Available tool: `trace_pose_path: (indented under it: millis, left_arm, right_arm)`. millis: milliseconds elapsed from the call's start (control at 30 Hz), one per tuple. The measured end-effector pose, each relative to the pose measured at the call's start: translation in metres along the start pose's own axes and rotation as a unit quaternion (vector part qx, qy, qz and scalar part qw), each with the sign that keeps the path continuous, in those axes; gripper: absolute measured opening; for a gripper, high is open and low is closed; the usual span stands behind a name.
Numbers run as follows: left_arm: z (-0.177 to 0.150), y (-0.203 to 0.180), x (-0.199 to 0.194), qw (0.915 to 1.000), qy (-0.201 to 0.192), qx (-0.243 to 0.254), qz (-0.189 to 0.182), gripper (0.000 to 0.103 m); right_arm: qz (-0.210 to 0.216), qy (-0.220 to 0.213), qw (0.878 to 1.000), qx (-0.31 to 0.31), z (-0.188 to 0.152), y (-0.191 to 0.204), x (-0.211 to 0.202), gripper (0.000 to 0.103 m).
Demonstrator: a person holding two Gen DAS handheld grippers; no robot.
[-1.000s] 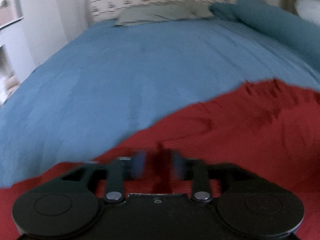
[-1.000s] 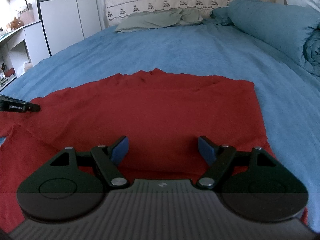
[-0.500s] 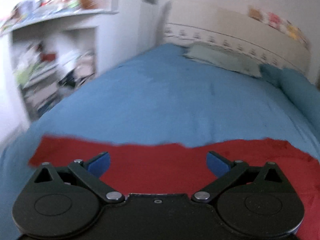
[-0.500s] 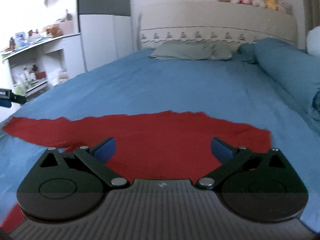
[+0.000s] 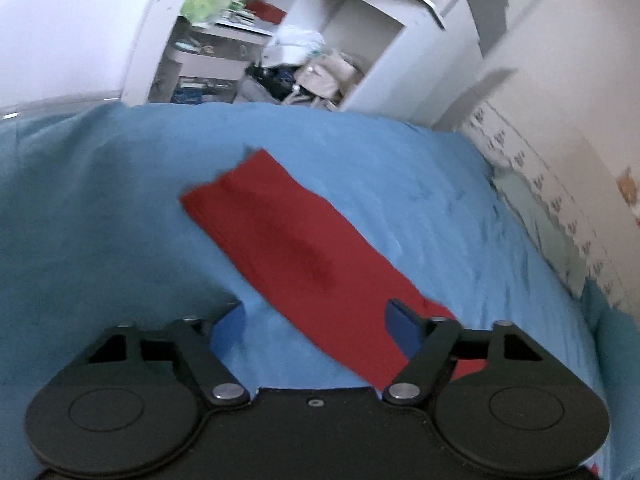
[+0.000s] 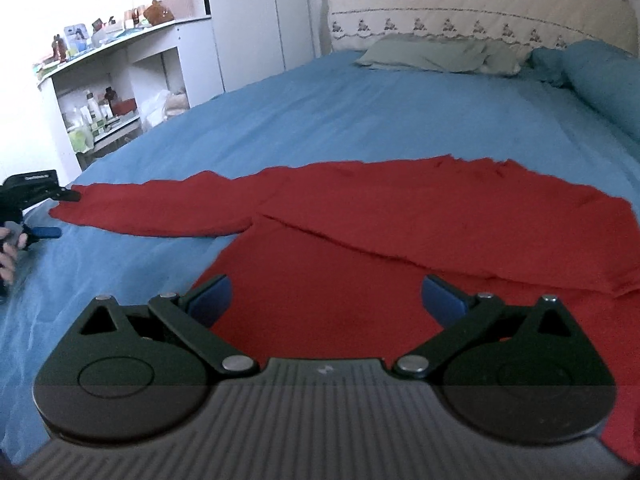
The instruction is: Fold small clothes
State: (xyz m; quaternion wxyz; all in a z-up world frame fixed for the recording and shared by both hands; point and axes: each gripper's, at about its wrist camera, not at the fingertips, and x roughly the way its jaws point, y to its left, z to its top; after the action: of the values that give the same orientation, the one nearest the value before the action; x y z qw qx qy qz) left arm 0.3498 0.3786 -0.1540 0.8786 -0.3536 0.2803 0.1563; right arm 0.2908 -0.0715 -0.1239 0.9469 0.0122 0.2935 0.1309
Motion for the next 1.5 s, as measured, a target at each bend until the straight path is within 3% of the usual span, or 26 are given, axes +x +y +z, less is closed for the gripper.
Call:
trace_pose_path:
  millis: [100,167,233,300,367,500,600,700,800,933,1033,1133,1233,1333,1433,1500]
  left_arm:
    - [0.010,0.005,0.007,0.9999,-0.012,-0.005,-0.003,0.074]
    - [0.015,0.003,0.013,0.9998,-0.017,0.005,0.008,0.063]
    - [0.019,0.003,0.017,0.9994,-0.020,0.010,0.027,0.028]
    - [0.021,0.007,0.021,0.9991,-0.017,0.002,0.038,0.010]
    - [0.022,0.010,0.024,0.9991,-0.016,-0.002,0.038,0.009]
    - [0.021,-0.002,0.020,0.9980,-0.015,0.035,0.051,0.005]
    - [0.024,-0.017,0.013,0.9984,-0.015,0.040,0.038,0.005]
    - [0.024,-0.053,0.000,0.9972,-0.020,0.071,0.010,0.005]
    - [0.013,-0.115,-0.015,0.9898,-0.024,0.136,-0.036,0.005]
    - [-0.031,-0.221,-0.033,0.9665,-0.008,0.223,-0.127,0.005]
    - [-0.084,-0.298,-0.037,0.9410,0.017,0.275,-0.196,0.005]
    - [-0.149,-0.360,-0.024,0.9180,0.065,0.306,-0.243,0.005]
    - [-0.219,-0.399,-0.001,0.8993,0.115,0.334,-0.257,0.005]
    - [-0.283,-0.416,0.025,0.8784,0.161,0.380,-0.240,0.005]
    - [-0.329,-0.415,0.043,0.8596,0.190,0.421,-0.218,0.005]
    - [-0.343,-0.412,0.046,0.8506,0.184,0.444,-0.213,0.007]
  right_arm:
    - [0.002,0.003,1.000,-0.004,0.002,0.007,0.009,0.103]
    - [0.002,0.004,1.000,-0.007,0.004,0.010,0.014,0.103]
    - [0.001,0.005,1.000,-0.005,0.004,0.010,0.018,0.103]
    - [0.003,0.007,1.000,0.001,0.004,0.008,0.021,0.103]
    - [0.004,0.006,1.000,0.005,0.004,0.009,0.024,0.103]
    - [0.002,0.004,1.000,0.007,0.002,0.006,0.025,0.103]
    - [-0.002,0.000,1.000,0.009,0.002,0.000,0.021,0.103]
    - [-0.010,-0.008,1.000,0.015,0.004,-0.012,0.012,0.103]
    - [-0.026,-0.016,0.999,0.023,0.007,-0.032,0.001,0.103]
    - [-0.052,-0.022,0.998,0.036,0.007,-0.064,-0.015,0.103]
    - [-0.073,-0.026,0.996,0.048,0.006,-0.093,-0.029,0.103]
    - [-0.095,-0.030,0.993,0.057,0.002,-0.123,-0.045,0.103]
    - [-0.114,-0.032,0.991,0.067,-0.004,-0.150,-0.059,0.103]
    - [-0.130,-0.027,0.988,0.076,-0.012,-0.177,-0.072,0.103]
    - [-0.140,-0.017,0.986,0.085,-0.021,-0.201,-0.080,0.103]
    - [-0.144,-0.009,0.985,0.094,-0.028,-0.213,-0.083,0.103]
